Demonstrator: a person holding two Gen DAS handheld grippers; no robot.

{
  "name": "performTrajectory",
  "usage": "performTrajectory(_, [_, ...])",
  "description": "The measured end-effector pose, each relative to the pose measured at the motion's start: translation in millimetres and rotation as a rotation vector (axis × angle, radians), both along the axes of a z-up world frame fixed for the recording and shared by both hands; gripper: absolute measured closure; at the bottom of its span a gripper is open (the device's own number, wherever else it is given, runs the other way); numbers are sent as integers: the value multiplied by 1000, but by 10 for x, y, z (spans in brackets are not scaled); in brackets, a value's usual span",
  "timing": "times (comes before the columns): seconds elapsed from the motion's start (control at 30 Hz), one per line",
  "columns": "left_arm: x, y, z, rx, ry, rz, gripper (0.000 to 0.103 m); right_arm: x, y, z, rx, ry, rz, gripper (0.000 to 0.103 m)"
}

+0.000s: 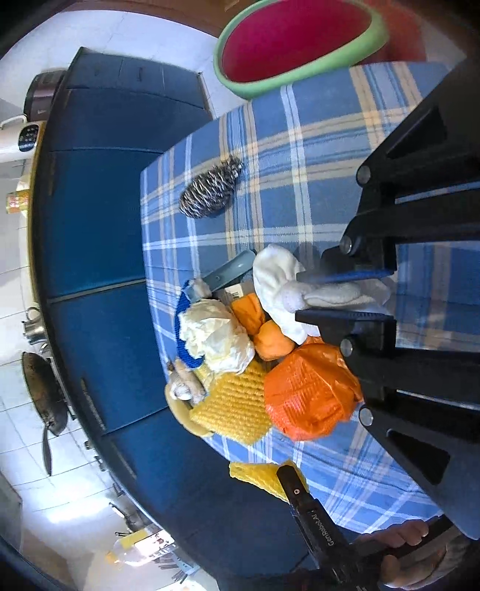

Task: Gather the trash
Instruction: 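Carry the foam net and gloves to the red bucket and release both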

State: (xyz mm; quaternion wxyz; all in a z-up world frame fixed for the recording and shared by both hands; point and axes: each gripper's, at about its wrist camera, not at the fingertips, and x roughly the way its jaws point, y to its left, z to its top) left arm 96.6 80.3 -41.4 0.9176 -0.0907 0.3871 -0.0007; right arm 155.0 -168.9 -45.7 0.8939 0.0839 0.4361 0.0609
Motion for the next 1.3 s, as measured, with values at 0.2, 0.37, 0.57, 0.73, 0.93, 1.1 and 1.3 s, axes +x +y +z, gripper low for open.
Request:
performTrajectory(0.2, [-153, -179, 200, -2, -37, -45, 83, -192, -141, 217, 9, -50, -29, 87])
performTrajectory(0.37, [-227, -378, 373, -15, -65, -102, 83, -358, -275, 386, 2, -91, -54, 87])
performTrajectory(0.57, [-260, -651, 547, -42, -82, -184, 83, -524, -512, 610, -12, -143, -95, 87])
performTrajectory(0.73, [-237, -909, 637, -70, -75, -263, 83, -627, -713, 762, -30, -175, -136, 87])
performTrajectory(0.93, [-188, -1294, 730, -71, -74, -355, 83, -727, -1007, 919, -61, -206, -200, 87])
performTrajectory(1.1, [-108, -1646, 783, -68, -68, -434, 83, -786, -1278, 998, -85, -214, -256, 87])
performTrajectory(1.3, [-7, -2089, 794, -62, -59, -521, 83, -840, -1629, 962, -91, -207, -324, 87])
